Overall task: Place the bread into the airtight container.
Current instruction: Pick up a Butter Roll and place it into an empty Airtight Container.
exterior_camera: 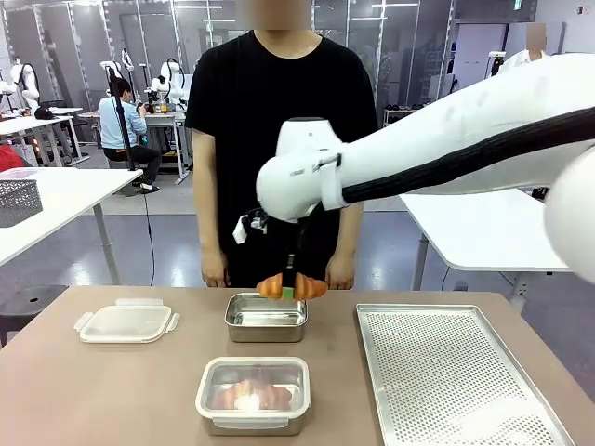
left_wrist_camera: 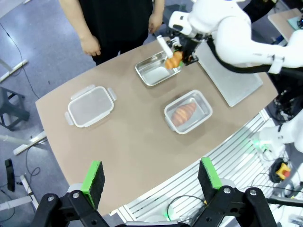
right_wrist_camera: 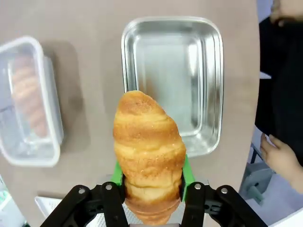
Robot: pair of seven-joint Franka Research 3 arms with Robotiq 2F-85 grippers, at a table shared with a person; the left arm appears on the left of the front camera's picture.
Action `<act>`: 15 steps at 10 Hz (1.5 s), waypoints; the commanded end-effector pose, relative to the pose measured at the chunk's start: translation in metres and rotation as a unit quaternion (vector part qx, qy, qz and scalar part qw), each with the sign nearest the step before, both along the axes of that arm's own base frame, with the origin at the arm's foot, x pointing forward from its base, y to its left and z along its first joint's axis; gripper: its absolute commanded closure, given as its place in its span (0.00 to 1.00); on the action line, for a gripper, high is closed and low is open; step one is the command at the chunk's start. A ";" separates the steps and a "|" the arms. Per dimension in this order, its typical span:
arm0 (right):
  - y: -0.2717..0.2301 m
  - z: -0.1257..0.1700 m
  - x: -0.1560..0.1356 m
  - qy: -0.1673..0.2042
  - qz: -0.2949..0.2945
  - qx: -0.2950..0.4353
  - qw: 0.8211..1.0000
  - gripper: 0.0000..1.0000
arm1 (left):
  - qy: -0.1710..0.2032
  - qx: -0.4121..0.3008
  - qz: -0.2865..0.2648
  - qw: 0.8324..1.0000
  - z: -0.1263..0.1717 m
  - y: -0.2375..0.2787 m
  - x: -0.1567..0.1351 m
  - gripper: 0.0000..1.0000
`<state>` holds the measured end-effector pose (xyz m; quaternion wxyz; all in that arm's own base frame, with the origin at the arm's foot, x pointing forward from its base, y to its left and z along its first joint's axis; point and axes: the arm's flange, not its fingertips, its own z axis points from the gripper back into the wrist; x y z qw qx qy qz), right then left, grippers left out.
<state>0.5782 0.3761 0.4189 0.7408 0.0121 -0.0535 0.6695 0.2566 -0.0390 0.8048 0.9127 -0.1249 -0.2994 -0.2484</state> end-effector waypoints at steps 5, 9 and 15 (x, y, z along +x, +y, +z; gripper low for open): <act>0.066 -0.047 0.038 0.020 -0.003 -0.027 0.999 0.49 | 0.000 -0.001 -0.002 1.000 0.001 0.000 0.000 0.00; 0.062 -0.057 0.046 0.031 -0.002 -0.012 0.999 0.08 | 0.000 -0.001 -0.002 1.000 0.001 0.000 0.000 0.00; 0.037 -0.056 0.043 0.020 0.016 -0.008 1.000 0.00 | 0.000 -0.001 -0.002 1.000 0.001 0.000 0.000 0.00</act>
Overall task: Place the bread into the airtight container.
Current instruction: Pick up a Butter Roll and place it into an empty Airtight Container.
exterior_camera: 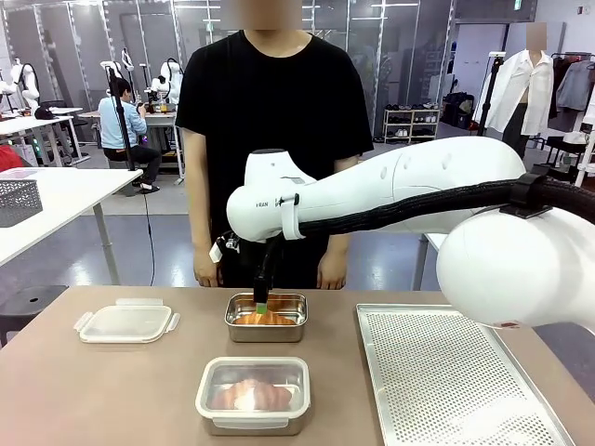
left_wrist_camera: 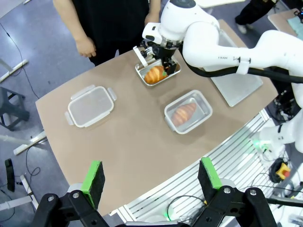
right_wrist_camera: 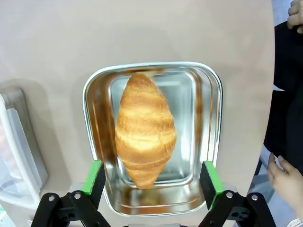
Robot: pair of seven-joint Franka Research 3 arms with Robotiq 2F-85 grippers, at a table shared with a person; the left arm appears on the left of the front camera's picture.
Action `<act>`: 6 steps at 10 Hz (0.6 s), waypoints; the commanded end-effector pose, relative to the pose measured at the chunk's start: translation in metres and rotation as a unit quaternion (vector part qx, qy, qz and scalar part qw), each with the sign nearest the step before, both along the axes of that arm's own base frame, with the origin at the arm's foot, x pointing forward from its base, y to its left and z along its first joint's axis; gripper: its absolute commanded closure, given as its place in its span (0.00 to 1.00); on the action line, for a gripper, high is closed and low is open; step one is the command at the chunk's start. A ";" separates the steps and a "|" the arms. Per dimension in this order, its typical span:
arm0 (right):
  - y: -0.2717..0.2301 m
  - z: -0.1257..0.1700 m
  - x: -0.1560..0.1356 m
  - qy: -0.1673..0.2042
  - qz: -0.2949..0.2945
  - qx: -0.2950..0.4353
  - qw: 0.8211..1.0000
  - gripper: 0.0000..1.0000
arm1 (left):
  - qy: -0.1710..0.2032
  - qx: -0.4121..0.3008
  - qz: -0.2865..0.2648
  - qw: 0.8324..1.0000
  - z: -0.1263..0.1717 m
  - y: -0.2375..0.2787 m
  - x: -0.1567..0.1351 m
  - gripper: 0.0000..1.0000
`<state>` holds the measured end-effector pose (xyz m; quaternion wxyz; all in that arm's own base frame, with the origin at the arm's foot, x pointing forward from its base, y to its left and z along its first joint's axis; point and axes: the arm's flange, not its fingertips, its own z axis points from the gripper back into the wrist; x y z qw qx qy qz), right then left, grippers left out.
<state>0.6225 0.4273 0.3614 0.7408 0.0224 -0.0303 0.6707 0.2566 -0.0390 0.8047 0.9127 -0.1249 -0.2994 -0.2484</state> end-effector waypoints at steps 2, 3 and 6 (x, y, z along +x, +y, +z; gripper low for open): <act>0.004 -0.001 -0.002 0.001 -0.002 0.000 1.000 0.00 | 0.000 -0.001 -0.002 1.000 0.001 0.000 0.000 0.00; 0.004 -0.001 -0.002 0.001 -0.002 0.000 1.000 0.00 | 0.000 -0.001 -0.002 1.000 0.001 0.000 0.000 0.00; 0.004 -0.001 -0.002 0.001 -0.002 0.000 1.000 0.00 | 0.000 -0.001 -0.002 1.000 0.001 0.000 0.000 0.00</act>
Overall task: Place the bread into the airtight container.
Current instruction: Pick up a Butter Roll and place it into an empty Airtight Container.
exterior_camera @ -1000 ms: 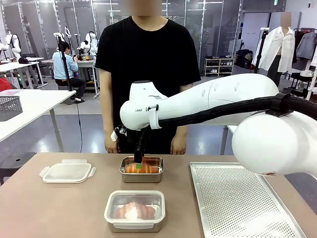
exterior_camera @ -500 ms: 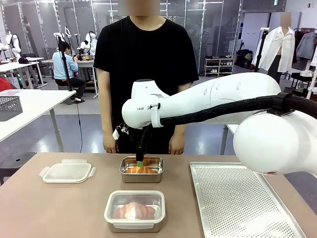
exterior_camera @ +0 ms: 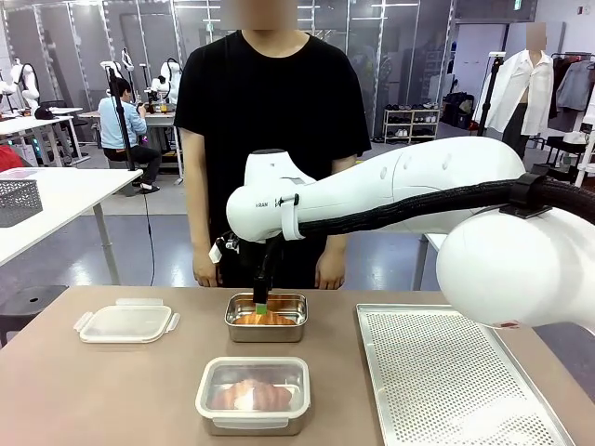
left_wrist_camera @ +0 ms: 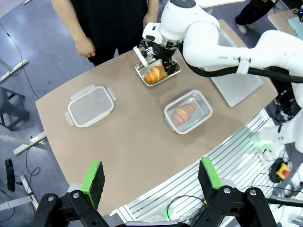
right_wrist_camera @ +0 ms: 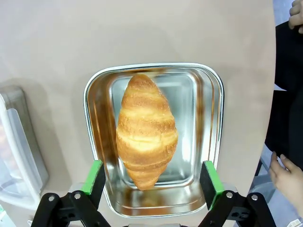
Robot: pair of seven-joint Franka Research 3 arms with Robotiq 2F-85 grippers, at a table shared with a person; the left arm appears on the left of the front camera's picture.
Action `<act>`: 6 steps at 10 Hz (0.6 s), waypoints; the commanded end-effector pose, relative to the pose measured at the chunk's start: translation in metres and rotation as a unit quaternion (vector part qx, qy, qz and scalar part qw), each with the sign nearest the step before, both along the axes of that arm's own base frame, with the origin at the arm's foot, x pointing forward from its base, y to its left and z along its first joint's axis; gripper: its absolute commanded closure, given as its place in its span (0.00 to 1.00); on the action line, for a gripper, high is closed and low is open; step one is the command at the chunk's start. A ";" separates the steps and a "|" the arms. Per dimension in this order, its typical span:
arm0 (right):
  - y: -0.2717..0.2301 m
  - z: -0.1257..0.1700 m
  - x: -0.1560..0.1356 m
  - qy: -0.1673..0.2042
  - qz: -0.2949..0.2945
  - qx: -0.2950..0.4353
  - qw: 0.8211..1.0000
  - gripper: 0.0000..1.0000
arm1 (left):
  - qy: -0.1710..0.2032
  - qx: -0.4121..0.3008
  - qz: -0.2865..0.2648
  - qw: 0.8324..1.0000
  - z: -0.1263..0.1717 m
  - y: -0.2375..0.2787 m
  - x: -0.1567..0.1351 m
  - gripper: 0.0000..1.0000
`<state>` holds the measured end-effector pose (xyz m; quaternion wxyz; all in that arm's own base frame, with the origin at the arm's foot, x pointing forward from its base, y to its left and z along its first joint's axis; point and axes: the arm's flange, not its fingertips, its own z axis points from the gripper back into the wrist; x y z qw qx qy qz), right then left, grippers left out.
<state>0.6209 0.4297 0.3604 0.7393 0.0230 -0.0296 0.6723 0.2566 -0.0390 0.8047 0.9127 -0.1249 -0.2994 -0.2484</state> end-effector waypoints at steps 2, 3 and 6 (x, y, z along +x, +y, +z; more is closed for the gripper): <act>0.002 0.000 0.000 0.000 -0.005 0.000 1.000 0.00 | 0.000 -0.001 -0.002 1.000 0.001 0.000 0.000 0.00; 0.002 0.000 0.000 0.000 -0.005 0.000 1.000 0.00 | 0.000 -0.001 -0.002 1.000 0.001 0.000 0.000 0.00; 0.002 0.000 0.000 0.000 -0.005 0.000 1.000 0.00 | 0.000 -0.001 -0.002 1.000 0.001 0.000 0.000 0.00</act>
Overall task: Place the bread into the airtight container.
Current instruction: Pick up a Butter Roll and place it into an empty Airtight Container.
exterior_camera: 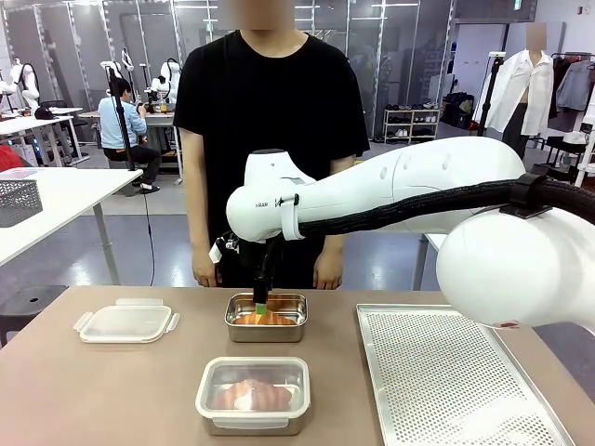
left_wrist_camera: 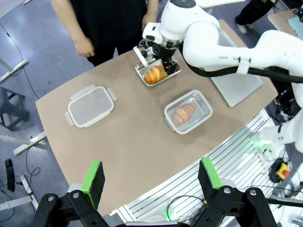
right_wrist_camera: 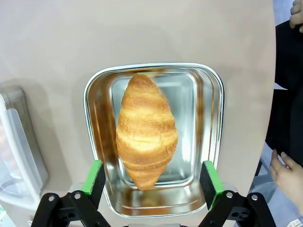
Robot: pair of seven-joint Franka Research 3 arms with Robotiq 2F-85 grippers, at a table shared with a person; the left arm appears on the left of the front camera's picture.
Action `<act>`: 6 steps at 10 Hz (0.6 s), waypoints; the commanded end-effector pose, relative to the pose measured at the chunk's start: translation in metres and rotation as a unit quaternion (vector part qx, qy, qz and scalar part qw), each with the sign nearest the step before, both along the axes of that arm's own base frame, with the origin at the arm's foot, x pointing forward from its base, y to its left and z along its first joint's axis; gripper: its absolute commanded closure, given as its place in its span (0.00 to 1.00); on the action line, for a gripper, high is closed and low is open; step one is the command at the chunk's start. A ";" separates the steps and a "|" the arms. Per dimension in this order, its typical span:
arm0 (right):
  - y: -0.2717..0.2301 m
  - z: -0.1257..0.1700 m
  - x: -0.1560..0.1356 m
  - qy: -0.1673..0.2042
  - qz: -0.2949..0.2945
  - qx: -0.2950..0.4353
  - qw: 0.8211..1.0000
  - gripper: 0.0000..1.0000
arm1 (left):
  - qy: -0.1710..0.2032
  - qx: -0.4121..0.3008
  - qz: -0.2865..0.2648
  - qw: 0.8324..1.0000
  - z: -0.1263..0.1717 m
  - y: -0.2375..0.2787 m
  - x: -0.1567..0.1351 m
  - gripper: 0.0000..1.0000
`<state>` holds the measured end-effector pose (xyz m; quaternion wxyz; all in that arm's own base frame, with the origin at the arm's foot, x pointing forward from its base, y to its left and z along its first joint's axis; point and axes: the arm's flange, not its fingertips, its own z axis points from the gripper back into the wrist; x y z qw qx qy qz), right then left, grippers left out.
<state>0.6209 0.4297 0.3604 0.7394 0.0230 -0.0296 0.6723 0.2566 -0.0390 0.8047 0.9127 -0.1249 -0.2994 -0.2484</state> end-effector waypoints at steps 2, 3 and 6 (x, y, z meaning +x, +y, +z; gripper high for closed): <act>-0.014 0.024 -0.008 0.012 -0.012 0.005 1.000 0.00 | 0.000 -0.001 -0.002 1.000 0.001 0.000 0.000 0.00; -0.036 0.052 -0.016 0.037 -0.035 0.019 0.999 0.00 | 0.000 -0.001 -0.002 1.000 0.001 0.000 0.000 0.00; -0.114 0.153 -0.058 0.058 -0.103 0.000 0.993 0.00 | 0.000 -0.001 -0.002 1.000 0.001 0.000 0.000 0.00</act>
